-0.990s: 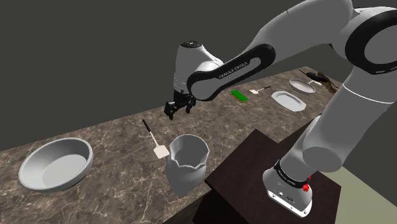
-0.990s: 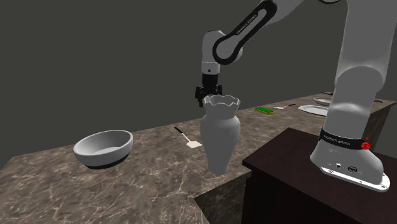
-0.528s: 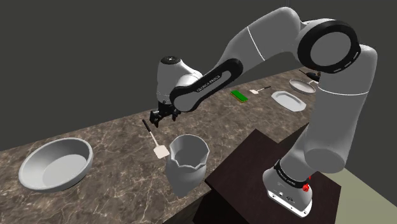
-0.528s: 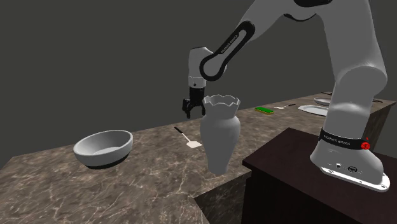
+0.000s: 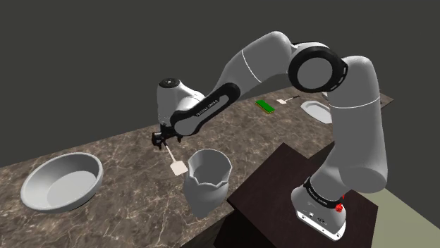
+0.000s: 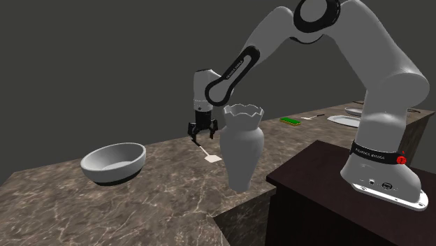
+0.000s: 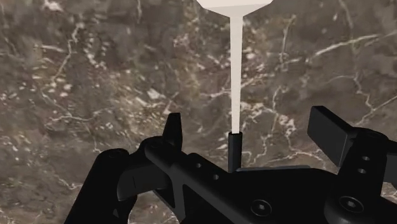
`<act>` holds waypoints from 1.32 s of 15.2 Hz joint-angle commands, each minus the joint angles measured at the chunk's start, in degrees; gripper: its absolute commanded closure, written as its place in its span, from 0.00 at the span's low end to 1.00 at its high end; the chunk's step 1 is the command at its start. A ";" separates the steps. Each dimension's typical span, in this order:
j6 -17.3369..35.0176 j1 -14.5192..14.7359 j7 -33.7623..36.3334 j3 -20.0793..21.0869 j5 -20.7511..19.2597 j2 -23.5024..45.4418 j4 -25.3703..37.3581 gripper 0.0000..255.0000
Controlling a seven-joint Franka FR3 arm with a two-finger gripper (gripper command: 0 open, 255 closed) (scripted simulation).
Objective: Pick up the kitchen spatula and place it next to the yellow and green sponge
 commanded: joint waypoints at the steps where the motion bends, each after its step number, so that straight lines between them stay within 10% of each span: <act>1: 0.67 0.38 0.31 -0.45 -0.41 1.91 1.26 0.00; 14: 2.96 0.97 0.83 -1.36 -1.28 5.47 2.53 0.00; 15: 2.96 0.97 0.83 -1.36 -1.28 5.47 2.53 1.00; 20: 2.96 0.97 0.83 -1.36 -1.28 5.47 2.53 1.00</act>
